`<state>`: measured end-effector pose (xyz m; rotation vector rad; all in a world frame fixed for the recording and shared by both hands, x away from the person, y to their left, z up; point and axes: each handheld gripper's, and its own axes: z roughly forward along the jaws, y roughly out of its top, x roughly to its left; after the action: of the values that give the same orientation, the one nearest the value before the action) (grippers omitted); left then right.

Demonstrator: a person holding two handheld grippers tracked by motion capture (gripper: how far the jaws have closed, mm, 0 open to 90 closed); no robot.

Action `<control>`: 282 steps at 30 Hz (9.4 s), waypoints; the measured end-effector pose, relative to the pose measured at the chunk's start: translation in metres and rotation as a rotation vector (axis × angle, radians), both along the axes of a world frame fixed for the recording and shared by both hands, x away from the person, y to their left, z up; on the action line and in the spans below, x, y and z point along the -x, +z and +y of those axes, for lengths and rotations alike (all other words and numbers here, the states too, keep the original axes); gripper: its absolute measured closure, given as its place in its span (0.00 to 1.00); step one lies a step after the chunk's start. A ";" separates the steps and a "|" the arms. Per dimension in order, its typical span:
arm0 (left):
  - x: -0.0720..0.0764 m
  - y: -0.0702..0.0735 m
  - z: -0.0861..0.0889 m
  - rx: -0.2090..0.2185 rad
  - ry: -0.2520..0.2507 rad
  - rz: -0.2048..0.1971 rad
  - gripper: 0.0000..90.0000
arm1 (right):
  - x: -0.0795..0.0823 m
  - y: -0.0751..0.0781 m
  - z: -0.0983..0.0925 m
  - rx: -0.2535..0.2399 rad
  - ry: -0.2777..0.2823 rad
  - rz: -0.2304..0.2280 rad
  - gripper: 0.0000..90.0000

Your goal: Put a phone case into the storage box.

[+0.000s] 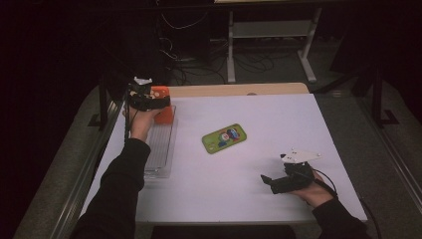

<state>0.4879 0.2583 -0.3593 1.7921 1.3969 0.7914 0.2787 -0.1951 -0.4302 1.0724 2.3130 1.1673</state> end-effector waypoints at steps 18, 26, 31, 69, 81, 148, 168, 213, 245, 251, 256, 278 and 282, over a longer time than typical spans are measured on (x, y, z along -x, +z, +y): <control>0.068 0.018 -0.024 0.006 -0.350 0.068 0.00 | -0.004 0.003 0.002 0.001 0.004 0.002 0.00; 0.091 0.014 -0.049 0.008 -0.482 0.084 0.00 | -0.006 0.002 0.000 -0.008 0.004 0.001 0.00; 0.100 0.012 -0.060 0.004 -0.539 0.093 0.00 | -0.006 0.002 0.000 -0.010 0.006 0.003 0.00; 0.094 -0.029 -0.157 -0.024 -0.702 0.162 0.41 | -0.003 0.003 0.002 0.009 0.034 0.005 0.00; 0.035 -0.052 -0.178 -0.044 -0.616 0.190 0.91 | -0.003 0.003 0.001 -0.006 0.040 0.009 0.00; 0.136 -0.040 -0.155 -0.014 -0.866 0.238 0.41 | -0.004 0.001 0.001 0.007 0.054 0.008 0.00; 0.183 -0.050 -0.107 0.028 -0.883 0.215 0.00 | -0.007 -0.001 0.002 0.020 0.032 0.042 0.00; 0.180 -0.053 -0.104 0.000 -0.893 0.179 0.00 | -0.069 0.039 0.050 0.023 0.173 0.127 0.00; 0.180 -0.051 -0.100 0.003 -0.862 0.175 0.00 | -0.107 0.020 0.116 0.236 0.287 0.169 0.00; 0.180 -0.051 -0.099 -0.003 -0.865 0.178 0.00 | -0.108 0.007 0.123 0.301 0.305 0.208 0.00; 0.180 -0.051 -0.100 0.009 -0.861 0.178 0.00 | -0.107 0.000 0.127 0.338 0.310 0.224 0.00; 0.181 -0.051 -0.100 0.010 -0.863 0.181 0.00 | -0.105 -0.007 0.128 0.357 0.328 0.275 0.10; 0.181 -0.051 -0.100 0.008 -0.864 0.182 0.00 | -0.105 -0.007 0.127 0.364 0.329 0.264 0.12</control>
<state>0.3071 0.1579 -0.4106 2.2192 0.5853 0.1615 0.3836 -0.0682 -0.4375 0.7699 2.8468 0.6869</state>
